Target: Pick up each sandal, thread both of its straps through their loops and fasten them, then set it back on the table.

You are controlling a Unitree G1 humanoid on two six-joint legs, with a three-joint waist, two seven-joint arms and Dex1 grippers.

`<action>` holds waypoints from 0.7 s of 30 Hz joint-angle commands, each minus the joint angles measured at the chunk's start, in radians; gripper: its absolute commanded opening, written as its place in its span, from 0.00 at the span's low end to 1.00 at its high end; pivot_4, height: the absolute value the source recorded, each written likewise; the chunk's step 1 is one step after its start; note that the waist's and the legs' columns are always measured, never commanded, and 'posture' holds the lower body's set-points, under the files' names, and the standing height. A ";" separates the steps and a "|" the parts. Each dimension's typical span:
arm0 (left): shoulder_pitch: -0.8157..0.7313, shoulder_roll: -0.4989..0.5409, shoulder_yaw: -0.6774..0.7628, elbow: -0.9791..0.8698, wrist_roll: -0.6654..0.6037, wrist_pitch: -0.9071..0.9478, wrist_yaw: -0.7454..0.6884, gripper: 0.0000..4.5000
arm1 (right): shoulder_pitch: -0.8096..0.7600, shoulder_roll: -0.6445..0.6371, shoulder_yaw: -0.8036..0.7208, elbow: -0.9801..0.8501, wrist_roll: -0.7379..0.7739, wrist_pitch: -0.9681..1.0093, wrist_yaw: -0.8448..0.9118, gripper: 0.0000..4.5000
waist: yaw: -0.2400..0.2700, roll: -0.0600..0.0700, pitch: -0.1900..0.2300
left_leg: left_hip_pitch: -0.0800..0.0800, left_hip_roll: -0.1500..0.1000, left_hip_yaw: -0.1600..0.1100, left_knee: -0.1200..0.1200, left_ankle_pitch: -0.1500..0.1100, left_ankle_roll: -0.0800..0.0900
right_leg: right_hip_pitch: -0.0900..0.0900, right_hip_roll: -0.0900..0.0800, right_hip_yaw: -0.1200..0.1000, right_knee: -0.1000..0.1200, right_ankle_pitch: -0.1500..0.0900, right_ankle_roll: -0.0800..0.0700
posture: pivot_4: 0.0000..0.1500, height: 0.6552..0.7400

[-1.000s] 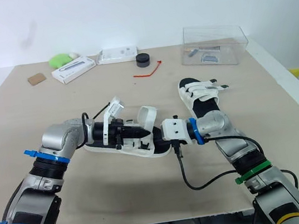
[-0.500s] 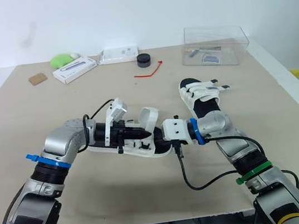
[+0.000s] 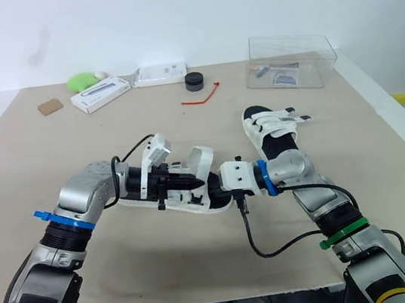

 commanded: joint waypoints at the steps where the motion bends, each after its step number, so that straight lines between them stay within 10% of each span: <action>1: 0.028 0.011 -0.057 -0.022 -0.001 0.039 -0.027 0.02 | 0.027 -0.015 0.038 0.050 -0.062 0.030 0.001 0.00 | 0.000 0.000 0.000 | 0.000 0.000 0.000 0.000 0.000 0.000 | 0.000 0.000 0.000 0.000 0.000 0.000 | 1.00 1.00; 21: -0.004 -0.012 -0.060 0.019 0.035 0.042 -0.005 0.02 | 0.009 -0.007 0.046 0.073 -0.062 0.021 -0.002 0.00 | 0.000 0.002 -0.002 | 0.005 0.000 0.000 0.000 -0.001 0.001 | 0.005 -0.001 0.000 0.000 -0.003 -0.003 | 1.00 1.00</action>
